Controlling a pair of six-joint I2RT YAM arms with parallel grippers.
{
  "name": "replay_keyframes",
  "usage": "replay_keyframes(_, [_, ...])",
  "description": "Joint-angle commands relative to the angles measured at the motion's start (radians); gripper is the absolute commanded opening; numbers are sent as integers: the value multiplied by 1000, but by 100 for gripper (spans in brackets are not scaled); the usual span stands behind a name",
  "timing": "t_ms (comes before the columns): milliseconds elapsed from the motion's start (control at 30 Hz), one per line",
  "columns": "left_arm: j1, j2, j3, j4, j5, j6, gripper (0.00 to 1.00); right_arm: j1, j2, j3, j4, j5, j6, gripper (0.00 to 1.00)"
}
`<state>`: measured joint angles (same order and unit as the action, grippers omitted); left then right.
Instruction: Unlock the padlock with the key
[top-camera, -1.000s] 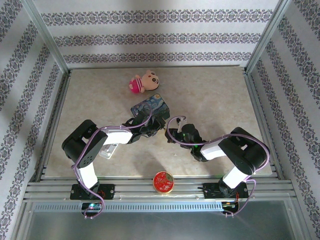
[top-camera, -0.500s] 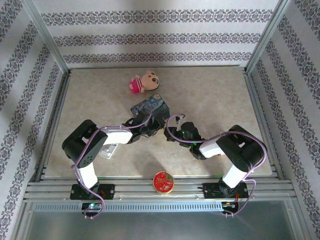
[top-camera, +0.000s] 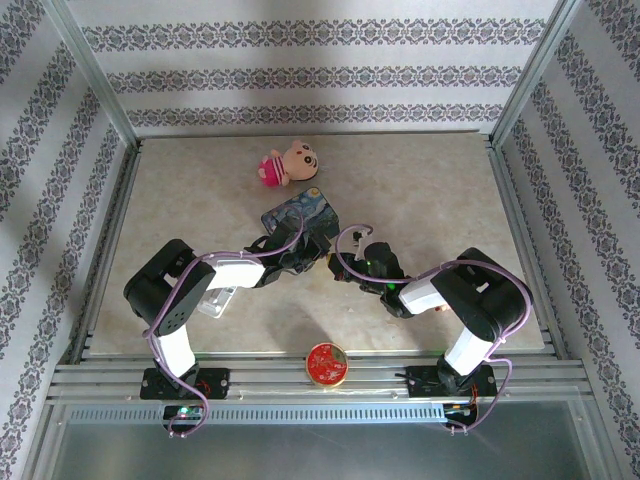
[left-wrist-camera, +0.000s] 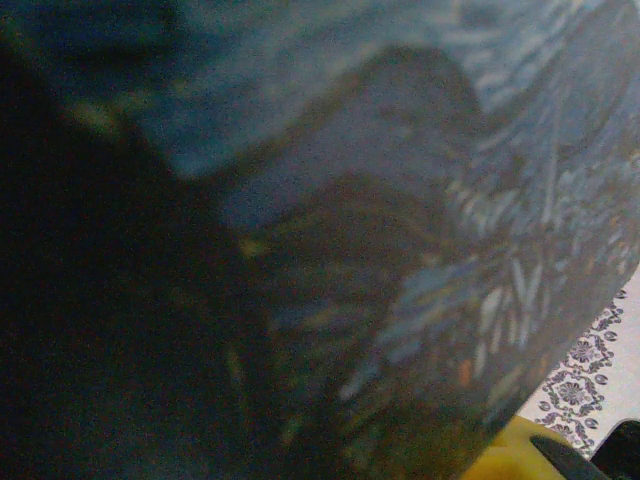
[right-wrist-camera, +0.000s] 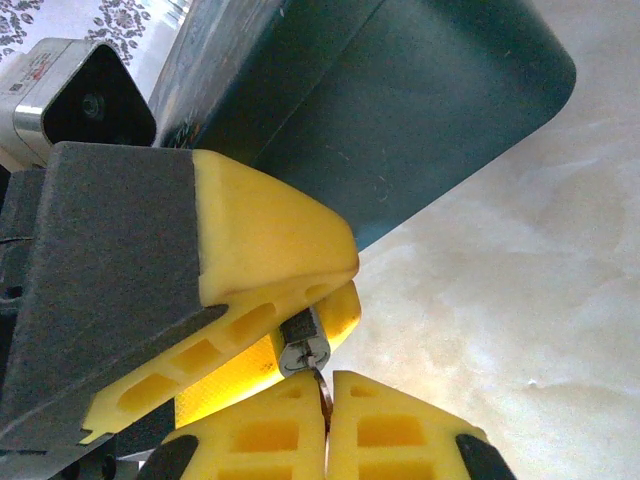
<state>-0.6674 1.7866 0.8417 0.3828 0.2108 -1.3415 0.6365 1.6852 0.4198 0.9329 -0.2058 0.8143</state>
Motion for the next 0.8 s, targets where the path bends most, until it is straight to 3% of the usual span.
replay_keyframes(0, [-40,45,-35,-36,154,-84,0,-22,-1,14,78,23,20,0])
replay_keyframes(767, [-43,73,-31,11,187,-111,0,-70,18,58,112,-103,-6,0])
